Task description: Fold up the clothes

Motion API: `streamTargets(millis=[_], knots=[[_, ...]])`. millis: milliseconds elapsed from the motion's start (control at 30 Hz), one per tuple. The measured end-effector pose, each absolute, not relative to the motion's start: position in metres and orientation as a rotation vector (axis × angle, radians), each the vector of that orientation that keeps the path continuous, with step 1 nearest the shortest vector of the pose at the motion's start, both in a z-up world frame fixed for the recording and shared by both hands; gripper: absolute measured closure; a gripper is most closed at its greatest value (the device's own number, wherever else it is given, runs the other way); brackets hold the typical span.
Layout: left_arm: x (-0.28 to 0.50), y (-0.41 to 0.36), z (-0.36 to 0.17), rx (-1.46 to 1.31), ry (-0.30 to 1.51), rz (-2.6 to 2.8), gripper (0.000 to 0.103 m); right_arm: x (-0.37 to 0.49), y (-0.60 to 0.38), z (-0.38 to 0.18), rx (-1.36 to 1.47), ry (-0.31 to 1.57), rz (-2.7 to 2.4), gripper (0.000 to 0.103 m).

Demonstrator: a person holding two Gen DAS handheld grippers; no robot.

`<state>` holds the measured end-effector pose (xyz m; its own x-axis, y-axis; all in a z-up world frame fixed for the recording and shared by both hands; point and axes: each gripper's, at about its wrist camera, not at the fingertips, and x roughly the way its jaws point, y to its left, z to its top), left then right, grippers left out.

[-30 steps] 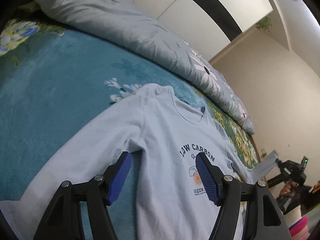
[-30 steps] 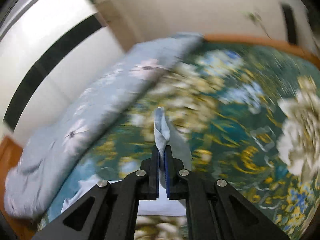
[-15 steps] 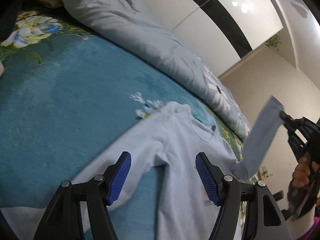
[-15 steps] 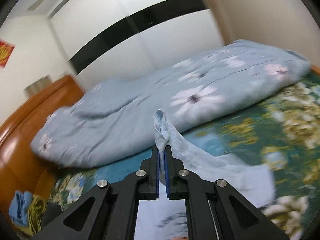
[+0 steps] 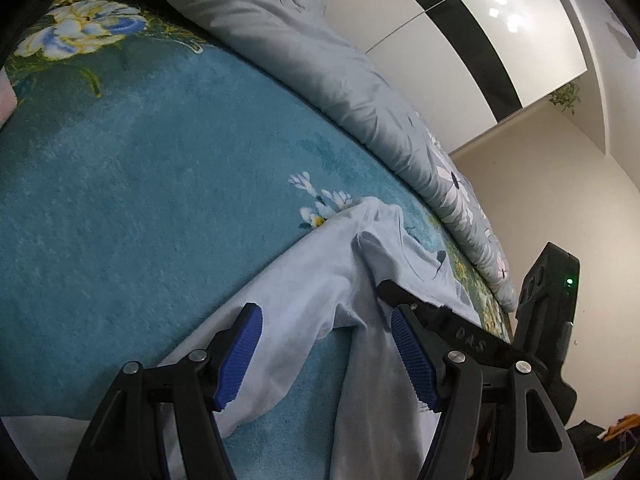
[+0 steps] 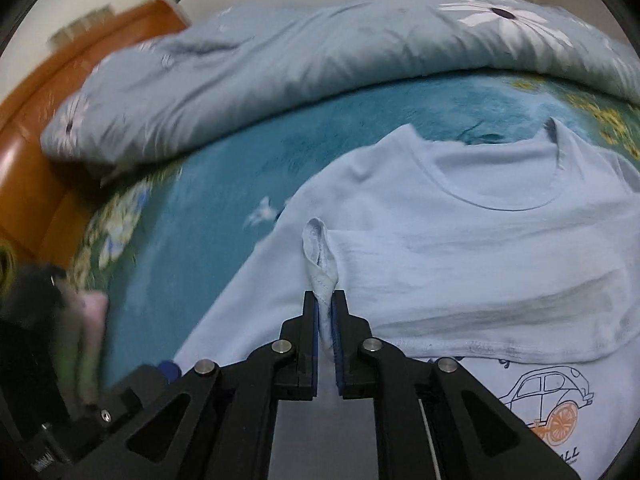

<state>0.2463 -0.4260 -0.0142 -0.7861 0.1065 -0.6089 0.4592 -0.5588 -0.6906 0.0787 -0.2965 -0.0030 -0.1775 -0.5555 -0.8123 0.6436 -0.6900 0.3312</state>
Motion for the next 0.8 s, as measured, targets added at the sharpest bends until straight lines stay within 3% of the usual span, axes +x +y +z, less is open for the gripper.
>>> streamTargets(millis=[67,433,633,800], knots=[[0.246,-0.425,-0.015,0.919,1.345,-2.434,0.032,0.082,-0.293,-0.004,1.311,0.107,-1.878,0.079],[0.219,-0.386,-0.003,0.993,1.192,-2.534,0.032,0.132,-0.092,0.033,1.257,-0.072,-2.232,0.077],[0.209,-0.321,0.032,0.995,0.974,-2.771,0.032,0.191,0.048,0.035,1.217,-0.625,-2.408,0.074],[0.259,-0.276,0.072,0.981,0.885,-2.944,0.032,0.216,0.098,0.025,1.201,-0.822,-2.410,0.072]])
